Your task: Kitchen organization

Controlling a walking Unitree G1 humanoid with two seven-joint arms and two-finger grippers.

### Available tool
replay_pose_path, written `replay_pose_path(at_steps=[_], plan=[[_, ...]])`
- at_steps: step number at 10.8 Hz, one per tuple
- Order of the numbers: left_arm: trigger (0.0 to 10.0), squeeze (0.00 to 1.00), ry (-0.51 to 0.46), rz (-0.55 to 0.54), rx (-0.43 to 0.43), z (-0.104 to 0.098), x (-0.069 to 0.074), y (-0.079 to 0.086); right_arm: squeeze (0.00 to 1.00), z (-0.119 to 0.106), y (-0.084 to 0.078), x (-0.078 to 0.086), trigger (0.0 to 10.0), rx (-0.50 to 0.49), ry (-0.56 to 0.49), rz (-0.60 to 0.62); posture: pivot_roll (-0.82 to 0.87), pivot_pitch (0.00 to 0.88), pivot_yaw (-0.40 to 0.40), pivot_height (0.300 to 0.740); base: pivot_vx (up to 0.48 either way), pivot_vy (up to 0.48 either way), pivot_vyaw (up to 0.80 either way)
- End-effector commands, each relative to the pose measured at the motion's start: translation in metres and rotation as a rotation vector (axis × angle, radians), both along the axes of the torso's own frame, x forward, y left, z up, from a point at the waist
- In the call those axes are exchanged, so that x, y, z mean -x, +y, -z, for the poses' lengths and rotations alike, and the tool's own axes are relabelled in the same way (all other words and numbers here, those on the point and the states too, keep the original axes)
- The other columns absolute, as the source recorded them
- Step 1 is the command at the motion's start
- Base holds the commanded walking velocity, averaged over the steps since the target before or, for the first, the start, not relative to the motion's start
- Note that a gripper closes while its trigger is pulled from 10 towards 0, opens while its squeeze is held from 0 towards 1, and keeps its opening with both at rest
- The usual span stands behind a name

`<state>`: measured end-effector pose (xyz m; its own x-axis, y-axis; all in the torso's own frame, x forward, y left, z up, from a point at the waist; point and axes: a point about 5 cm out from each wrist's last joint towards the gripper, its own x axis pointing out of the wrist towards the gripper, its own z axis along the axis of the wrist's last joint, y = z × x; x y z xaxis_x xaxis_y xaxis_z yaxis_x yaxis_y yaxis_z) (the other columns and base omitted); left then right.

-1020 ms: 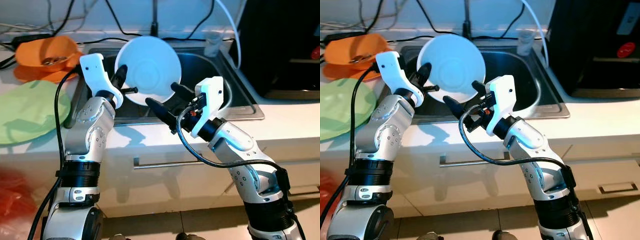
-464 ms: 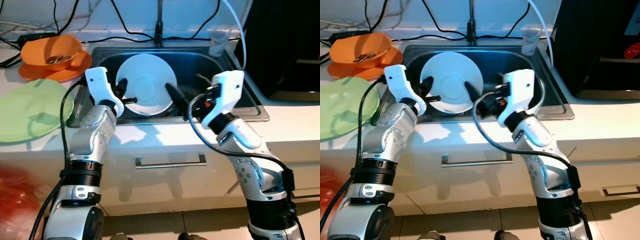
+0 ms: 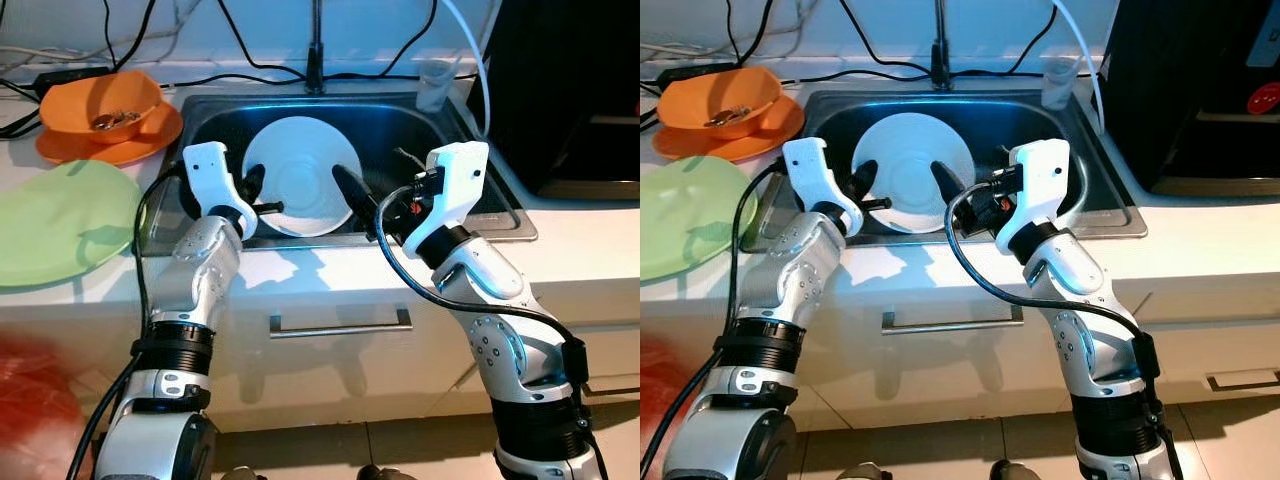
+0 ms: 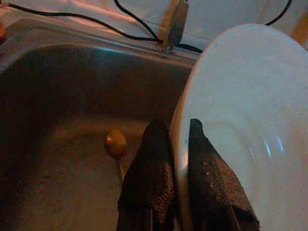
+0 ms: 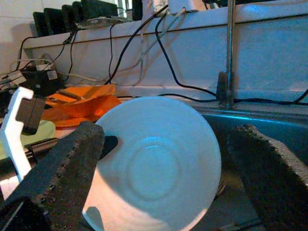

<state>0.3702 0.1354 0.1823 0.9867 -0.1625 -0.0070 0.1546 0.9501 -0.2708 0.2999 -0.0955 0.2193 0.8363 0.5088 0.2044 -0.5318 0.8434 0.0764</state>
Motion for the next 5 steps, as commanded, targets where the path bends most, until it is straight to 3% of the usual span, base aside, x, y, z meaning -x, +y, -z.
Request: replay_pose_path(at_steps=[1, 3, 5], plan=[[0.0, 0.00, -0.060, 0.018, -0.007, -0.0125, -0.0014, -0.0039, 0.00, -0.0005, -0.0020, 0.0009, 10.0, -0.001, -0.006, 0.014, 0.03, 0.042, 0.044, 0.740, 0.000, 0.000, 0.00], [0.0, 0.00, -0.075, 0.011, -0.003, -0.0145, -0.0014, -0.0032, 0.00, -0.0005, 0.0000, 0.0018, 10.0, 0.002, -0.006, 0.000, 0.03, 0.037, 0.045, 0.740, 0.000, 0.000, 0.00], [0.0, 0.00, -0.150, -0.018, -0.021, -0.0224, 0.0042, -0.0027, 0.00, 0.0037, 0.0044, 0.0075, 10.0, 0.020, 0.009, -0.060, 0.02, 0.032, 0.047, 0.740, 0.000, 0.000, 0.00]])
